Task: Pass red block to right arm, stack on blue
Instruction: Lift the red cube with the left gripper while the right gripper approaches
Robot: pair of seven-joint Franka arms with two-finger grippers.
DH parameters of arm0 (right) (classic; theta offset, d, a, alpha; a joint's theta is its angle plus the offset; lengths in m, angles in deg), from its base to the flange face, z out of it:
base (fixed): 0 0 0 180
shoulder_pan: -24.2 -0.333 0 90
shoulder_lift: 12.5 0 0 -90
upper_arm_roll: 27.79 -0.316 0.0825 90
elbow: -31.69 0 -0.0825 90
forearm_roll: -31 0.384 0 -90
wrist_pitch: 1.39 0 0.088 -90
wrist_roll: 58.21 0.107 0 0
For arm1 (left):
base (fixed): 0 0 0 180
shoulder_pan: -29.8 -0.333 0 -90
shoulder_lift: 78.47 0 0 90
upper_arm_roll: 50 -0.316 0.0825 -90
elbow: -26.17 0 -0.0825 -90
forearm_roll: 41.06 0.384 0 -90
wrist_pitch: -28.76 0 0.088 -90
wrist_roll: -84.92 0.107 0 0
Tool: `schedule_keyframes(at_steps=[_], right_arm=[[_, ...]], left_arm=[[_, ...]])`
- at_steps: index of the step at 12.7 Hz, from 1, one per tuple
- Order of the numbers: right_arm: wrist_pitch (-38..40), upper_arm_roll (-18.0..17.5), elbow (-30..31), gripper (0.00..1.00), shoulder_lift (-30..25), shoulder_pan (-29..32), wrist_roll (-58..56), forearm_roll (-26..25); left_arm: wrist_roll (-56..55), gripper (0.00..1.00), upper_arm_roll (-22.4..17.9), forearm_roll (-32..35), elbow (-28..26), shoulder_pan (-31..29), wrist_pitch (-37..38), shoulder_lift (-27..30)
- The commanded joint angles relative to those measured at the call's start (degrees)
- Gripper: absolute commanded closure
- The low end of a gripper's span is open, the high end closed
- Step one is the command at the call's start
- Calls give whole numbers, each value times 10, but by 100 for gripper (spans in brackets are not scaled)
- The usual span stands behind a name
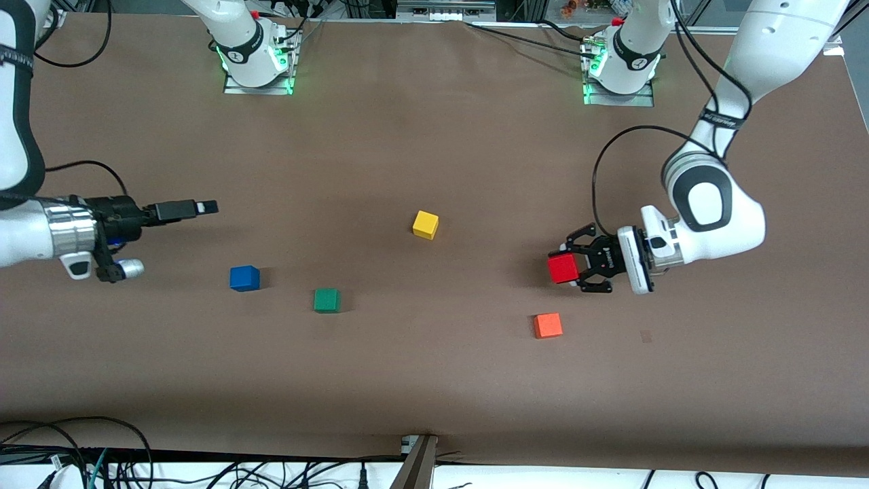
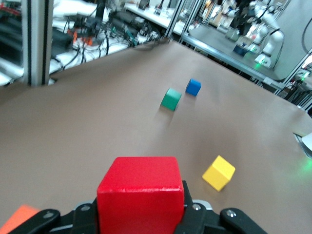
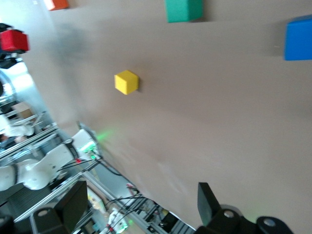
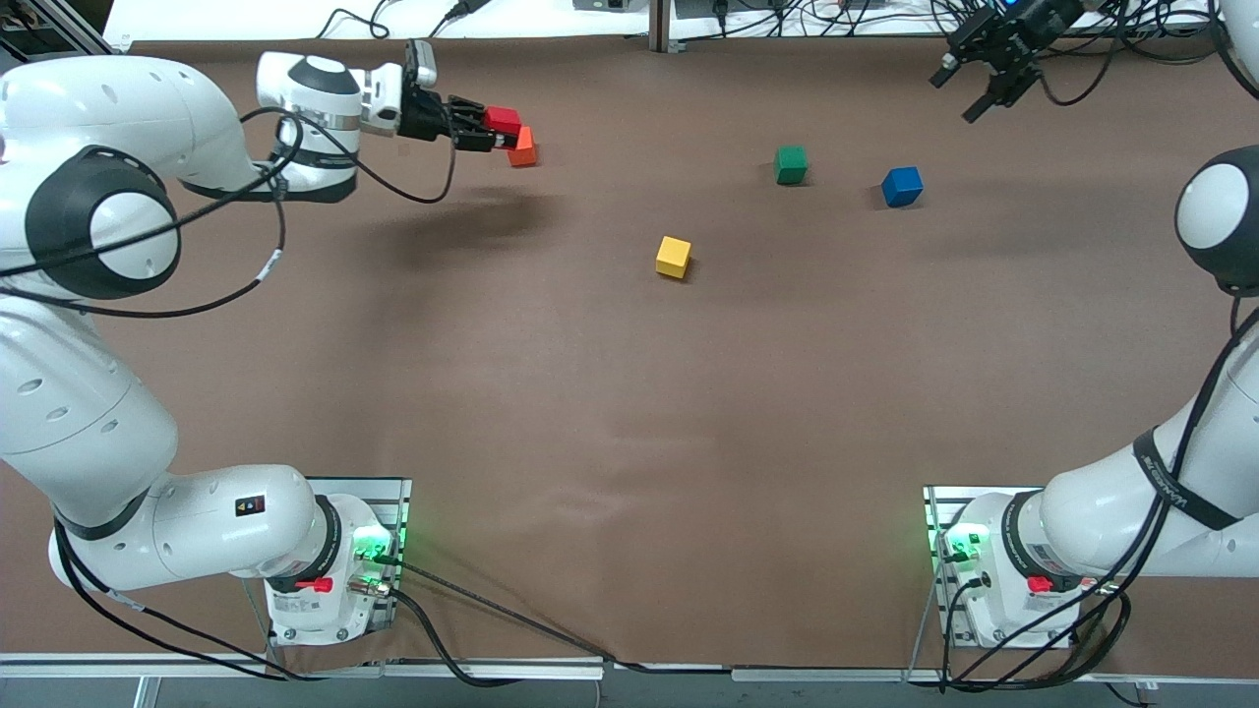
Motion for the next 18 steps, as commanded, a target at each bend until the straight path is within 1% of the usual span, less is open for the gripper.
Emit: schedule_keyframes(at_steps=[1, 3, 5, 7, 9, 10, 11, 13, 14, 18], right_arm=[[17, -3, 0, 0, 42, 7, -30, 98], [11, -4, 17, 0, 65, 4, -64, 156], [-3, -5, 47, 0, 94, 0, -113, 221], [-30, -8, 97, 0, 103, -13, -175, 285], [-61, -8, 128, 0, 104, -40, -195, 346], [-76, -8, 134, 0, 104, -56, -195, 366], [-92, -8, 138, 0, 103, -72, -195, 384], [-112, -8, 147, 0, 101, -94, -195, 416], [-120, -8, 152, 0, 101, -105, -195, 427], [-163, -8, 165, 0, 101, -144, -195, 482]], left_arm=[[49, 100, 19, -82, 32, 23, 6, -21], [50, 100, 19, -130, 49, 66, -3, -22], [51, 100, 19, -184, 61, 112, -31, -28], [51, 100, 19, -207, 96, 145, -39, -43], [64, 100, 19, -215, 105, 167, -40, -63], [81, 100, 19, -240, 113, 179, -40, -82], [122, 100, 19, -277, 138, 193, -40, -106], [184, 100, 18, -343, 157, 218, -40, -128], [192, 100, 17, -355, 159, 227, -42, -132], [195, 100, 15, -356, 215, 252, -52, -173]])
